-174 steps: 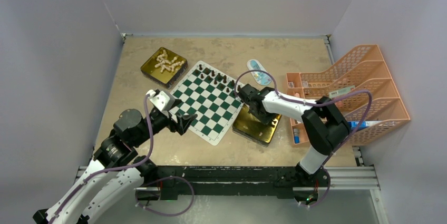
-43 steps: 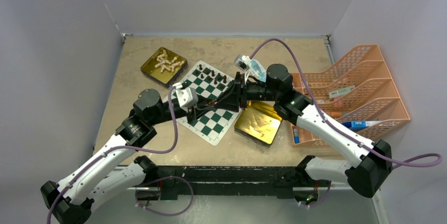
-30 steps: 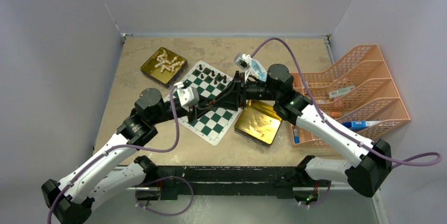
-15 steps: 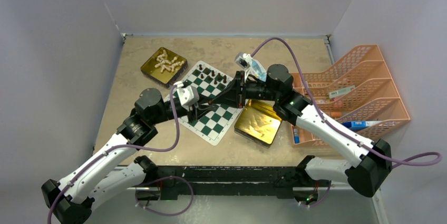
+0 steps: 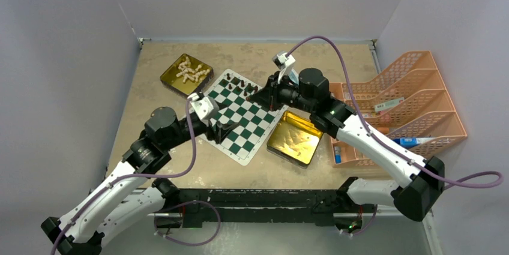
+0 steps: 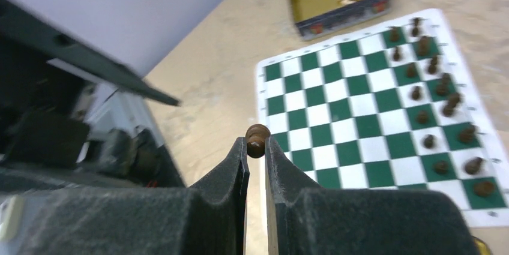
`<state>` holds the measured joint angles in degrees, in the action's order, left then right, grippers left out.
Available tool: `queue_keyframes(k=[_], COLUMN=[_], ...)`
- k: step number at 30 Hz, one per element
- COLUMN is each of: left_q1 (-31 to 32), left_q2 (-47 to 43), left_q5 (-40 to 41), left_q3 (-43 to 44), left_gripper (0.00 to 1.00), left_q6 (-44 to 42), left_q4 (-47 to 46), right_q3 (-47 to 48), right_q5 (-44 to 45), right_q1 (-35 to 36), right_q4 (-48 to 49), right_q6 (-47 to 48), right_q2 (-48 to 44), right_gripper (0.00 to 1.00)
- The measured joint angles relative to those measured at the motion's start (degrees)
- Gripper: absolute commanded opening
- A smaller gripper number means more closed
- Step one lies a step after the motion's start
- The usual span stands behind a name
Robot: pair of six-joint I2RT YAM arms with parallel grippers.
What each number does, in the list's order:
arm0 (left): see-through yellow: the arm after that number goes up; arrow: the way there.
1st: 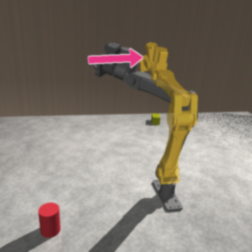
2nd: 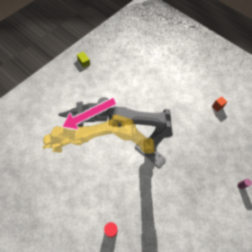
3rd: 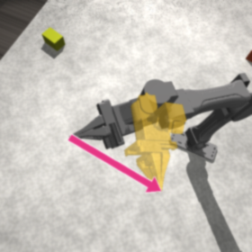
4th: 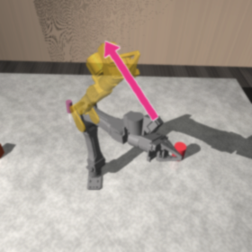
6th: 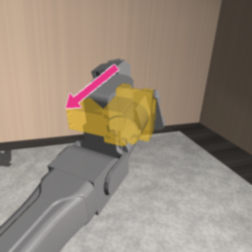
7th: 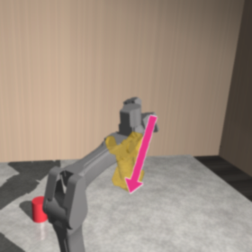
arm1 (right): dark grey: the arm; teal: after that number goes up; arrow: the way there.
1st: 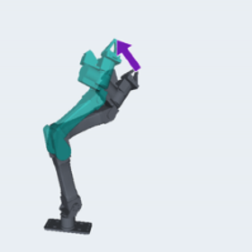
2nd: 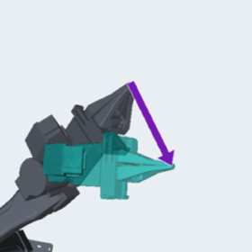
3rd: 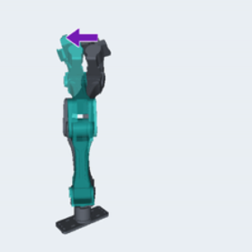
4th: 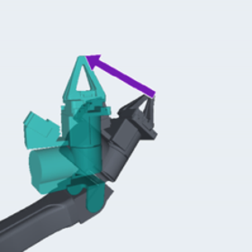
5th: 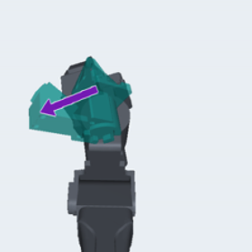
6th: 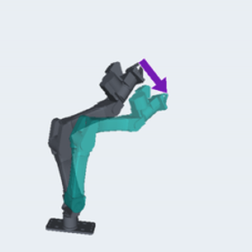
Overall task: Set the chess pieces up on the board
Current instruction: Place the chess piece on the chessboard.
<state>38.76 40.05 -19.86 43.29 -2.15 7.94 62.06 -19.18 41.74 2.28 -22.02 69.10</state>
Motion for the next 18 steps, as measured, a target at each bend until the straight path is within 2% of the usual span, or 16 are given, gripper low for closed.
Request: queue_keyframes(k=[8, 18], left_q1=[0.0, 0.0], left_q2=[-5.49, -12.02], left_q5=[13.18, 20.39], left_q3=[0.0, -0.07], left_gripper=[0.71, 0.72], left_q6=[-0.46, -0.28], left_q4=[5.11, 6.56], right_q3=[3.8, 4.79], right_q5=[17.46, 32.3], right_q1=[0.0, 0.26], right_q4=[-5.07, -10.43], right_q6=[3.1, 2.99], right_q2=[10.12, 25.4], right_gripper=[0.08, 0.09])
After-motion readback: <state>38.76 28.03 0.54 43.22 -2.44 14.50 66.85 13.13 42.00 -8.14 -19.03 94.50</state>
